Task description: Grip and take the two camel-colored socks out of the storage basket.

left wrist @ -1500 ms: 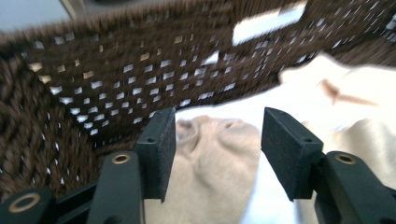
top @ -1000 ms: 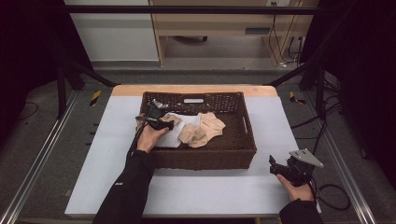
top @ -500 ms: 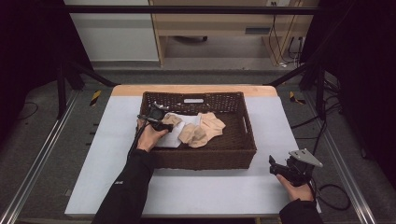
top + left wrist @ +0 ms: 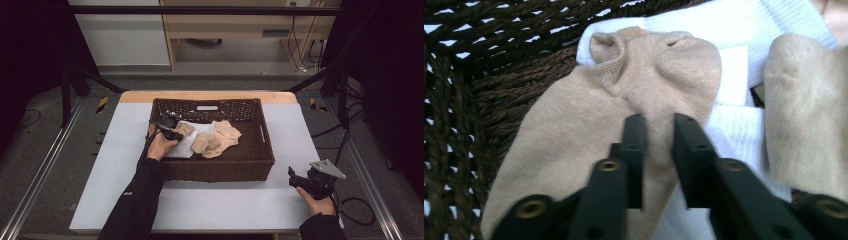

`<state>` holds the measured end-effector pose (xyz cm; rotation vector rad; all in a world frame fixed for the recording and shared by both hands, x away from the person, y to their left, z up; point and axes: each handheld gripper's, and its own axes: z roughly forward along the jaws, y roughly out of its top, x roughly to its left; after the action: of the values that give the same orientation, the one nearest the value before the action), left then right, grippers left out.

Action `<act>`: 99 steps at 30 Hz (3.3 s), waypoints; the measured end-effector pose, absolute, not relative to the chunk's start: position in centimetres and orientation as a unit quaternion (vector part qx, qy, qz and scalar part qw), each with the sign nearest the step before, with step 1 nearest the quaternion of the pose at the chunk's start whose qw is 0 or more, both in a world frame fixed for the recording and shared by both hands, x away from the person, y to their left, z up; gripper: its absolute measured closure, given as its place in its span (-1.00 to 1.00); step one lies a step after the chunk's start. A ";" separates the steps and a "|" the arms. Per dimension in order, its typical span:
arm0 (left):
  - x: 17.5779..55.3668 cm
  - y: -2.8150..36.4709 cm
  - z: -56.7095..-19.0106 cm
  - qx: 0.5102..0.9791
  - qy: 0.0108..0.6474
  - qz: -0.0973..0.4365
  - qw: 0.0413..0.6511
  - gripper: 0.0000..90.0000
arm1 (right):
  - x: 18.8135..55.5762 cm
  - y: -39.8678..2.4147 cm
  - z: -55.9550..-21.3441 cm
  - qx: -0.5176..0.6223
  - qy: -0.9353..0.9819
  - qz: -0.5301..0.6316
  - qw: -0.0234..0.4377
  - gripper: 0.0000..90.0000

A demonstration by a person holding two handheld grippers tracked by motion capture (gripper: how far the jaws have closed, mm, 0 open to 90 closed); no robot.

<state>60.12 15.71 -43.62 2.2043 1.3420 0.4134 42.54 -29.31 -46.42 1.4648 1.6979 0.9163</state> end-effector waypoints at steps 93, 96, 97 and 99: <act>43.7 17.7 -29.4 0.725 0.299 0.155 0.601 0.92 | 42.4 -29.5 -46.1 0.566 0.653 0.346 0.365 -0.83; 42.9 17.7 -29.5 0.727 0.290 0.152 0.604 0.92 | 42.4 -29.6 -46.2 0.566 0.654 0.345 0.365 -0.83; 42.6 17.8 -29.5 0.728 0.285 0.153 0.605 0.92 | 42.5 -29.6 -46.2 0.565 0.655 0.344 0.365 -0.83; 41.9 17.8 -29.8 0.730 0.279 0.150 0.606 0.92 | 42.5 -29.6 -46.2 0.565 0.655 0.344 0.365 -0.83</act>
<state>41.91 17.76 -29.77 1.6879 0.6459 0.3474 42.46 -29.59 -46.20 1.4533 1.6834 0.8845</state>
